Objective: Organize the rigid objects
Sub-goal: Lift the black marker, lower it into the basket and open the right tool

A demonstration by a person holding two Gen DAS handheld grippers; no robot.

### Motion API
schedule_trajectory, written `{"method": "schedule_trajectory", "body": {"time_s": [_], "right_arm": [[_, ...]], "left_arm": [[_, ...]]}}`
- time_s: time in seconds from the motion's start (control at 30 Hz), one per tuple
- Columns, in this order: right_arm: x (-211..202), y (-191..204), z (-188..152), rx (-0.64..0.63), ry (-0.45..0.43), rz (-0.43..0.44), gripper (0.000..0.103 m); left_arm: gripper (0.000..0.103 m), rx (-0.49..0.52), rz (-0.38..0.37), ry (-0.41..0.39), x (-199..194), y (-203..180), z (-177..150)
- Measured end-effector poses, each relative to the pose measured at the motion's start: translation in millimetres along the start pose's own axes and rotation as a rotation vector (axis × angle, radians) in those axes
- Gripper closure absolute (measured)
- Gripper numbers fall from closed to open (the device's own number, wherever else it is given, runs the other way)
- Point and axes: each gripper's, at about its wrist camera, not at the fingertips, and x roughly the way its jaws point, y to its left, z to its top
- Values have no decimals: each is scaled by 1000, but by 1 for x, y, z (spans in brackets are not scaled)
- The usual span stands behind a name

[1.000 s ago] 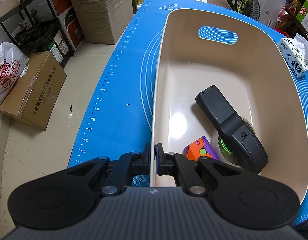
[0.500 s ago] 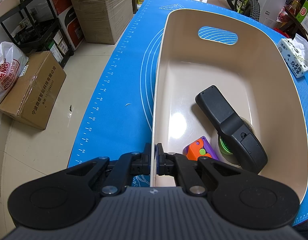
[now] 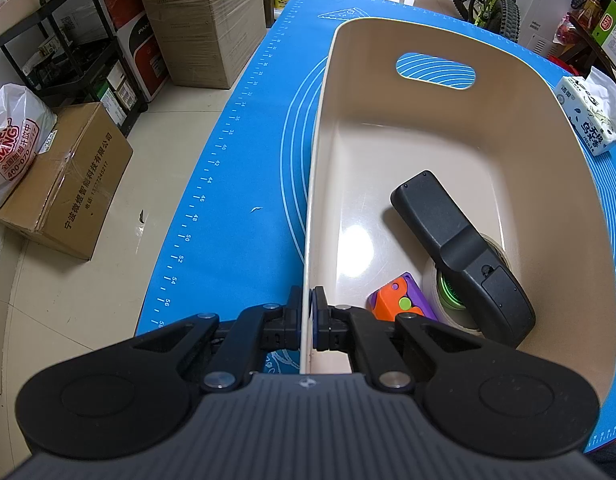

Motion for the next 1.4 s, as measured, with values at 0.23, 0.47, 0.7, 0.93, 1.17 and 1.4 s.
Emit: {"method": "schedule_trajectory", "body": {"time_s": [0.23, 0.47, 0.7, 0.93, 1.17, 1.4], "right_arm": [[20, 33, -12, -72, 78, 51, 79], [45, 58, -35, -148, 177, 63, 79], [66, 70, -51, -199, 282, 56, 79], [70, 63, -58, -176, 319, 72, 72], [44, 59, -49, -232, 224, 108, 33], [26, 31, -27, -155, 173, 103, 23]], "left_arm": [[98, 0, 0, 0, 0, 0, 0], [98, 0, 0, 0, 0, 0, 0], [98, 1, 0, -1, 0, 0, 0], [98, 0, -1, -1, 0, 0, 0], [98, 0, -1, -1, 0, 0, 0], [98, 0, -1, 0, 1, 0, 0]]}}
